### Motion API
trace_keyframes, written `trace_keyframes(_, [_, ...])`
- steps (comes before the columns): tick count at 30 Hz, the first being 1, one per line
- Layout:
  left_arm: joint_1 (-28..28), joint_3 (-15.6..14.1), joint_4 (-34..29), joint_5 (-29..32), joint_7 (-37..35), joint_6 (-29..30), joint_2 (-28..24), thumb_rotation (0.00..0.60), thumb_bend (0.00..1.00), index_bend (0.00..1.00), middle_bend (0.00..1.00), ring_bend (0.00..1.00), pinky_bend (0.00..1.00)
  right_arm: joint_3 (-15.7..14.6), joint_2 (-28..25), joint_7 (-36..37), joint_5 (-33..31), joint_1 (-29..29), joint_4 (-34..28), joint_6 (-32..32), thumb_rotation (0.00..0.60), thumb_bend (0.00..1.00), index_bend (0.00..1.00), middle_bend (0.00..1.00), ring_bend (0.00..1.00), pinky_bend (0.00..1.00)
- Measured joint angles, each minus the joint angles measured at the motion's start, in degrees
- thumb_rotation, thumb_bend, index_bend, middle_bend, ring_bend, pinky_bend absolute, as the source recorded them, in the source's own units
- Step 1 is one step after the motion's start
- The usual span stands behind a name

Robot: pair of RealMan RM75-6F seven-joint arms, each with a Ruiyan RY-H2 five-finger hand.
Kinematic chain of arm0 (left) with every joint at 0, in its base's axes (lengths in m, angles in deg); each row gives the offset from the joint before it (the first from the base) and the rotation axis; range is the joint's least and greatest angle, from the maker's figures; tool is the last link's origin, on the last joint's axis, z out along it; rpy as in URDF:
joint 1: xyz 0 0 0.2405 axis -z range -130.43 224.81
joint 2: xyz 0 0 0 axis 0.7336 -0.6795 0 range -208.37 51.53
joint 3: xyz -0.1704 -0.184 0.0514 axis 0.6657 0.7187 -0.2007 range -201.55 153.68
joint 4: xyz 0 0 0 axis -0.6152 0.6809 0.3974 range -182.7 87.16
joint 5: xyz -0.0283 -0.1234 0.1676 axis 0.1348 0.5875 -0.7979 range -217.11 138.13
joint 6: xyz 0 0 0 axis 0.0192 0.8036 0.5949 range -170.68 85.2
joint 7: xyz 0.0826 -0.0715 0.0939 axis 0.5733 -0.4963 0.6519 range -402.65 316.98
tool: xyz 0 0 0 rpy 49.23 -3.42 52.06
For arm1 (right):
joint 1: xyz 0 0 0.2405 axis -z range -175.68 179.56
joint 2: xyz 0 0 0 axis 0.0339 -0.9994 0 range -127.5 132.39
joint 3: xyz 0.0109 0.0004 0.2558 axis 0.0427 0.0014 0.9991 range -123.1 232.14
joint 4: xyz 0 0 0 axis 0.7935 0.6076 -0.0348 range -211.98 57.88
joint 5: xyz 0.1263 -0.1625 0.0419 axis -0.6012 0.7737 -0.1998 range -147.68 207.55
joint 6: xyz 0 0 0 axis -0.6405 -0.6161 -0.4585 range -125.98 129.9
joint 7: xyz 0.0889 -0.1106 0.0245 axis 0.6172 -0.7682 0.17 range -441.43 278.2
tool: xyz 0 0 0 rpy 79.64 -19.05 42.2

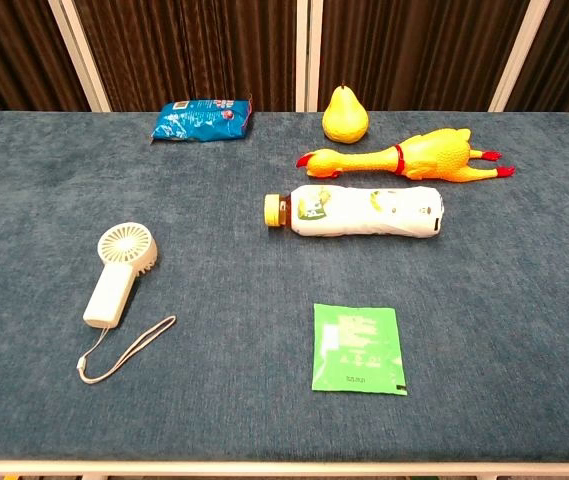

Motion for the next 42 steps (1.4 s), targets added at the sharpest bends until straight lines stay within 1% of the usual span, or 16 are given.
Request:
trace_keyframes(2, [0.0, -0.1, -0.1, 0.0, 0.0, -0.3, -0.1, 0.564, 0.0, 0.11, 0.05, 0.03, 0.12, 0.0, -0.2, 0.1, -0.2, 0.0, -0.3, 0.3, 0.6, 0.08, 0.0, 0.0, 0.0, 0.0])
trace_keyframes(8, [0.1, -0.1, 0.0, -0.2, -0.3, -0.2, 0.2, 0.562, 0.0, 0.11, 0.05, 0.03, 0.12, 0.1, -0.7, 0.1, -0.2, 0.1, -1.0, 0.1, 0.6, 0.08, 0.0, 0.0, 0.0, 0.0])
trace_keyframes(14, [0.3, -0.5, -0.1, -1.0, -0.4, -0.4, 0.7, 0.598, 0.0, 0.11, 0.05, 0.03, 0.15, 0.3, -1.2, 0.3, 0.1, 0.3, -1.6, -0.7, 0.6, 0.08, 0.0, 0.0, 0.0, 0.0])
trace_keyframes(17, [0.6, -0.9, 0.0, -2.2, -0.6, -0.6, 1.2, 0.6, 0.0, 0.11, 0.06, 0.04, 0.19, 0.6, -1.4, 0.8, 0.0, 0.3, -2.0, -0.9, 0.6, 0.08, 0.0, 0.0, 0.0, 0.0])
trace_keyframes(19, [1.1, -1.4, 0.2, -3.3, -0.2, -1.3, 1.6, 0.6, 0.03, 0.11, 0.11, 0.08, 0.25, 0.9, -1.4, 1.0, 0.0, 0.3, -2.1, -1.1, 0.6, 0.08, 0.0, 0.0, 0.0, 0.0])
trace_keyframes(20, [1.3, -1.6, 0.3, -3.8, 0.1, -1.6, 1.8, 0.6, 0.07, 0.11, 0.17, 0.14, 0.31, 0.9, -1.3, 1.0, 0.1, 0.3, -2.1, -1.2, 0.6, 0.08, 0.0, 0.0, 0.0, 0.0])
trace_keyframes(22, [2.0, -2.1, 0.7, -5.0, 1.0, -2.3, 2.5, 0.6, 0.14, 0.12, 0.32, 0.29, 0.45, 0.8, -1.3, 0.9, 0.3, 0.3, -2.0, -1.2, 0.6, 0.08, 0.0, 0.0, 0.0, 0.0])
trace_keyframes(24, [2.7, -2.5, 1.0, -6.4, 1.5, -2.8, 2.9, 0.6, 0.21, 0.14, 0.53, 0.46, 0.58, 0.7, -1.4, 1.0, 0.3, 0.4, -1.9, -1.3, 0.6, 0.08, 0.0, 0.0, 0.0, 0.0])
trace_keyframes(25, [3.2, -2.7, 1.3, -7.5, 1.9, -3.2, 3.3, 0.6, 0.23, 0.15, 0.59, 0.52, 0.61, 0.7, -1.4, 1.2, 0.3, 0.4, -1.8, -1.3, 0.6, 0.08, 0.0, 0.0, 0.0, 0.0])
trace_keyframes(26, [3.7, -2.9, 1.5, -8.2, 2.2, -3.5, 3.6, 0.6, 0.25, 0.16, 0.67, 0.6, 0.65, 0.7, -1.5, 1.4, 0.4, 0.4, -1.8, -1.3, 0.6, 0.08, 0.0, 0.0, 0.0, 0.0])
trace_keyframes(27, [4.2, -3.0, 1.5, -8.8, 2.6, -3.9, 4.1, 0.6, 0.28, 0.17, 0.72, 0.66, 0.68, 0.7, -1.5, 1.7, 0.3, 0.4, -1.6, -1.2, 0.6, 0.08, 0.0, 0.0, 0.0, 0.0])
trace_keyframes(29, [5.0, -3.1, 1.4, -9.2, 3.9, -5.0, 5.0, 0.6, 0.32, 0.18, 0.78, 0.72, 0.71, 0.8, -1.5, 2.0, 0.2, 0.3, -1.3, -1.1, 0.6, 0.08, 0.0, 0.0, 0.0, 0.0])
trace_keyframes(32, [6.0, -3.0, 0.9, -9.3, 6.4, -6.4, 5.8, 0.6, 0.34, 0.21, 0.82, 0.75, 0.71, 0.9, -1.5, 2.1, -0.1, 0.3, -1.0, -0.8, 0.6, 0.08, 0.0, 0.0, 0.0, 0.0])
trace_keyframes(35, [7.3, -3.1, 0.6, -9.5, 9.1, -8.6, 6.8, 0.6, 0.35, 0.25, 0.82, 0.75, 0.71, 1.1, -1.8, 2.5, -0.6, 0.2, -1.0, -0.5, 0.6, 0.09, 0.0, 0.0, 0.0, 0.0])
trace_keyframes(38, [8.7, -3.2, 1.1, -9.4, 11.5, -11.5, 7.8, 0.6, 0.36, 0.25, 0.83, 0.76, 0.71, 1.5, -2.4, 2.6, -0.9, 0.1, -1.2, -0.5, 0.6, 0.09, 0.0, 0.0, 0.0, 0.0])
trace_keyframes(42, [10.9, -3.0, 2.2, -8.5, 12.6, -14.9, 9.5, 0.6, 0.37, 0.25, 0.83, 0.76, 0.71, 2.1, -2.7, 2.6, -1.5, 0.1, -1.6, -0.8, 0.6, 0.1, 0.0, 0.0, 0.0, 0.0])
